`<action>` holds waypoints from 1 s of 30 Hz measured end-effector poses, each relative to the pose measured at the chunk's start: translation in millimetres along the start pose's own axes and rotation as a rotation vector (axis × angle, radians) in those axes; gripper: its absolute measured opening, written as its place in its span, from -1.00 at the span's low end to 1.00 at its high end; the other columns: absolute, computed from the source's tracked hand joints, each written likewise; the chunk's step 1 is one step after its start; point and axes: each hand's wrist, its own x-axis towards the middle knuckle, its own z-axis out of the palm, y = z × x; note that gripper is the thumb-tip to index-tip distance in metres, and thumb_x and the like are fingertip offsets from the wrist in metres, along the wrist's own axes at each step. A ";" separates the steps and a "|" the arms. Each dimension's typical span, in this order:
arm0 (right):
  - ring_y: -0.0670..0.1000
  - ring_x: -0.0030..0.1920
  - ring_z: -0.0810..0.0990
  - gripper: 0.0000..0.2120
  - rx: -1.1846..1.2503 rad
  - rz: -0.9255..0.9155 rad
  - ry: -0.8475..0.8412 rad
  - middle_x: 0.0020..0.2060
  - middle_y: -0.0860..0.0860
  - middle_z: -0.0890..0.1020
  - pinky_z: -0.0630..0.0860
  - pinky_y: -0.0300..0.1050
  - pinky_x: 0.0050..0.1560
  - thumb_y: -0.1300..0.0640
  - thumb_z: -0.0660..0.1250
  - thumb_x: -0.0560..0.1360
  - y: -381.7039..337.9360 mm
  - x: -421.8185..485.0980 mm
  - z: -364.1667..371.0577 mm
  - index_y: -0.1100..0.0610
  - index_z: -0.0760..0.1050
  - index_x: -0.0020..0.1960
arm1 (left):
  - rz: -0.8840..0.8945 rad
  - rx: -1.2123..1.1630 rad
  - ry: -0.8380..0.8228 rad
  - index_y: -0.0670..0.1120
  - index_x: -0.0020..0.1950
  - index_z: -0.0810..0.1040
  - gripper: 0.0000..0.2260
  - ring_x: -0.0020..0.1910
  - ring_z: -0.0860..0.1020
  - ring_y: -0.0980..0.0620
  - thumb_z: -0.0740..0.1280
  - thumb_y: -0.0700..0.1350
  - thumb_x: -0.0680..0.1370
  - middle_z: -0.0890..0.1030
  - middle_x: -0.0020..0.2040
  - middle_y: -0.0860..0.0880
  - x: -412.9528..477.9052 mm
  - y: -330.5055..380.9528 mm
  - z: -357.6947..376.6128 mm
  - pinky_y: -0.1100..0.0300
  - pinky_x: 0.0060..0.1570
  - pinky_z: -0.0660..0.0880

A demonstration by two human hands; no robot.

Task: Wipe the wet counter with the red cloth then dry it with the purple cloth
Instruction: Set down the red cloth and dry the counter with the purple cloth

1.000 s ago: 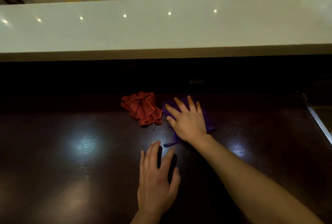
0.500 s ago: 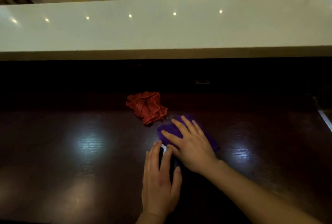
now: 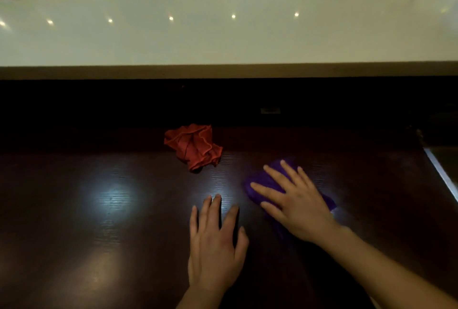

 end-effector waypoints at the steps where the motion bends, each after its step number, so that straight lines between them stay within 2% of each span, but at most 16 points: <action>1: 0.18 0.55 0.15 -0.54 -0.024 0.041 -0.008 0.54 -0.07 0.27 0.14 0.27 0.47 -0.36 -0.10 0.56 24.8 1.7 -3.2 -0.43 0.08 0.46 | 0.001 0.003 -0.009 0.02 0.34 0.51 -0.57 0.50 0.24 -0.13 0.17 0.09 0.51 0.43 0.42 -0.18 -0.6 0.2 0.1 -0.21 0.45 0.14; 4: 0.18 0.56 0.06 -0.53 -0.013 0.392 -0.030 0.57 -0.07 0.18 0.07 0.29 0.50 -0.36 -0.03 0.56 86.2 29.5 -23.5 -0.43 0.09 0.46 | 0.000 0.024 -0.017 0.03 0.35 0.49 -0.57 0.51 0.22 -0.12 0.16 0.10 0.51 0.41 0.43 -0.18 0.1 0.1 -0.4 -0.22 0.45 0.14; 7: 0.20 0.57 -0.03 -0.52 0.033 0.546 -0.043 0.59 -0.07 0.12 0.00 0.31 0.51 -0.34 0.01 0.57 90.0 33.6 -31.5 -0.39 0.12 0.48 | 0.016 0.044 -0.027 0.00 0.33 0.50 -0.56 0.48 0.26 -0.17 0.18 0.09 0.49 0.42 0.41 -0.21 0.6 0.1 -0.4 -0.26 0.43 0.17; 9: 0.23 0.57 0.00 -0.53 0.013 0.519 -0.007 0.58 -0.06 0.14 0.02 0.31 0.50 -0.34 0.01 0.57 62.2 1.2 -20.8 -0.39 0.15 0.47 | 0.018 0.061 -0.028 -0.02 0.32 0.51 -0.55 0.47 0.27 -0.19 0.18 0.10 0.49 0.43 0.40 -0.22 -0.2 0.1 -0.1 -0.26 0.42 0.17; 11: 0.24 0.55 0.08 -0.53 -0.013 0.366 0.058 0.56 -0.06 0.20 0.08 0.31 0.49 -0.35 -0.02 0.56 35.4 -53.1 -7.8 -0.41 0.15 0.46 | 0.022 0.081 -0.039 -0.02 0.32 0.51 -0.53 0.48 0.26 -0.20 0.17 0.12 0.48 0.43 0.40 -0.23 0.2 1.4 -0.4 -0.27 0.42 0.16; 13: 0.19 0.56 0.11 -0.53 -0.023 0.229 0.028 0.55 -0.09 0.21 0.09 0.23 0.49 -0.37 -0.08 0.57 44.4 -94.4 -8.5 -0.44 0.08 0.47 | 0.025 0.100 -0.063 0.00 0.34 0.50 -0.52 0.48 0.25 -0.21 0.17 0.15 0.48 0.42 0.40 -0.24 1.5 2.0 -0.3 -0.29 0.42 0.15; 14: 0.17 0.56 0.11 -0.54 -0.026 0.230 0.004 0.55 -0.10 0.22 0.10 0.21 0.50 -0.38 -0.10 0.56 63.2 -102.2 -12.6 -0.46 0.05 0.46 | 0.033 0.112 -0.074 0.02 0.35 0.49 -0.52 0.48 0.24 -0.21 0.16 0.16 0.48 0.41 0.40 -0.24 1.9 2.1 -0.3 -0.31 0.42 0.14; 15: 0.16 0.56 0.11 -0.55 -0.028 0.302 -0.006 0.55 -0.09 0.23 0.11 0.21 0.50 -0.39 -0.10 0.56 83.1 -103.5 -18.0 -0.48 0.03 0.44 | 0.052 0.125 -0.087 0.04 0.36 0.48 -0.52 0.49 0.23 -0.21 0.16 0.17 0.48 0.40 0.41 -0.24 1.9 2.4 -0.4 -0.33 0.41 0.13; 18: 0.17 0.57 0.03 -0.51 0.018 0.670 -0.023 0.57 -0.08 0.17 0.06 0.26 0.51 -0.36 -0.02 0.54 126.0 -75.0 -34.2 -0.45 0.05 0.46 | 0.130 0.168 -0.124 0.11 0.36 0.47 -0.54 0.51 0.21 -0.19 0.17 0.16 0.48 0.40 0.44 -0.19 1.4 6.5 -2.1 -0.38 0.41 0.08; 20: 0.20 0.57 -0.01 -0.51 0.041 0.778 -0.027 0.58 -0.08 0.13 0.00 0.26 0.52 -0.35 0.00 0.55 124.4 -56.0 -36.0 -0.40 0.11 0.47 | 0.156 0.175 -0.132 0.13 0.35 0.48 -0.55 0.51 0.21 -0.19 0.17 0.15 0.48 0.40 0.44 -0.19 0.6 9.0 -3.6 -0.39 0.40 0.07; 22: 0.22 0.56 -0.01 -0.52 0.040 0.755 -0.022 0.58 -0.07 0.13 0.00 0.27 0.52 -0.35 0.00 0.56 101.0 -63.2 -29.9 -0.40 0.13 0.47 | 0.156 0.169 -0.137 0.13 0.36 0.48 -0.55 0.51 0.21 -0.19 0.16 0.15 0.49 0.40 0.44 -0.18 -0.7 9.9 -6.5 -0.38 0.41 0.06; 25: 0.22 0.55 0.08 -0.54 -0.003 0.513 0.051 0.55 -0.08 0.22 0.13 0.30 0.48 -0.36 -0.08 0.58 59.7 -124.3 -12.6 -0.40 0.15 0.47 | 0.167 0.139 -0.123 0.13 0.37 0.47 -0.54 0.50 0.21 -0.19 0.16 0.16 0.49 0.39 0.44 -0.18 -1.4 11.4 -10.6 -0.38 0.40 0.07; 27: 0.18 0.56 0.10 -0.53 -0.008 0.420 0.007 0.54 -0.09 0.23 0.18 0.28 0.47 -0.37 -0.14 0.59 64.3 -165.1 -8.8 -0.40 0.09 0.48 | 0.226 0.149 -0.114 0.12 0.37 0.48 -0.54 0.49 0.24 -0.21 0.16 0.15 0.49 0.40 0.44 -0.19 -2.4 11.6 -9.9 -0.38 0.39 0.09; 28: 0.16 0.56 0.10 -0.53 -0.012 0.445 -0.005 0.54 -0.09 0.24 0.18 0.27 0.48 -0.37 -0.14 0.58 80.4 -174.2 -11.0 -0.41 0.10 0.48 | 0.254 0.160 -0.110 0.11 0.38 0.48 -0.54 0.48 0.25 -0.22 0.15 0.15 0.51 0.41 0.43 -0.19 -2.8 11.3 -9.4 -0.38 0.39 0.11; 30: 0.17 0.56 0.09 -0.52 -0.001 0.634 0.021 0.55 -0.07 0.24 0.15 0.27 0.49 -0.36 -0.09 0.57 117.5 -169.6 -23.4 -0.39 0.15 0.47 | 0.276 0.199 -0.119 0.12 0.39 0.46 -0.54 0.46 0.28 -0.23 0.05 0.20 0.57 0.42 0.42 -0.18 -3.4 12.5 -8.0 -0.38 0.37 0.14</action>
